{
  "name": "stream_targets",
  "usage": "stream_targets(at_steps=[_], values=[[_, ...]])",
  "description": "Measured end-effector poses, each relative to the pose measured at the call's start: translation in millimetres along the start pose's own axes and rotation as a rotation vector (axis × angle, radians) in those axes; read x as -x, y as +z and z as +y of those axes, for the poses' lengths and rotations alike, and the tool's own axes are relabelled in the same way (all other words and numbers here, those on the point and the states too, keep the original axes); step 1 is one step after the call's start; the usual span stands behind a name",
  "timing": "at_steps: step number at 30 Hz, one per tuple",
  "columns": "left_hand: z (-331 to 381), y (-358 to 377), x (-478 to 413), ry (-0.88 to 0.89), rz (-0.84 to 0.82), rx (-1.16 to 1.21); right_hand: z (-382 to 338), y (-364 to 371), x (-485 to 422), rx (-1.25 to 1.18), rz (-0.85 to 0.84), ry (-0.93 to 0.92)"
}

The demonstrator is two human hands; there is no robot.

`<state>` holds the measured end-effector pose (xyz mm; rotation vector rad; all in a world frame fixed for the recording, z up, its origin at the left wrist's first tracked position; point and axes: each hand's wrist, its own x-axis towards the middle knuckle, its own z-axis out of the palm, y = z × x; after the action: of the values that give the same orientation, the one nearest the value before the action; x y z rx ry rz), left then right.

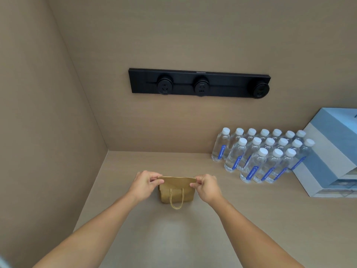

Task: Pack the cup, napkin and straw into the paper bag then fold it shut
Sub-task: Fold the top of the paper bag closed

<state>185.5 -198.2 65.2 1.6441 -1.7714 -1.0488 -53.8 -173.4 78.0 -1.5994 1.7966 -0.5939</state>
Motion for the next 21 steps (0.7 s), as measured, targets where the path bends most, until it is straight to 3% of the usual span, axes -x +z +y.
stream_targets(at_steps=[5,10,21], values=[[14.8,2.0,-30.8,-0.057,0.081,0.029,-6.2,-14.6,-39.7,-0.021,0.007,0.003],[15.7,15.2,-44.7,-0.152,0.042,-0.056,4.5,-10.4,-59.1,-0.010,-0.010,0.048],[35.7,24.2,-40.7,-0.103,0.032,-0.174,5.3,-23.7,-59.0,0.056,-0.071,0.015]])
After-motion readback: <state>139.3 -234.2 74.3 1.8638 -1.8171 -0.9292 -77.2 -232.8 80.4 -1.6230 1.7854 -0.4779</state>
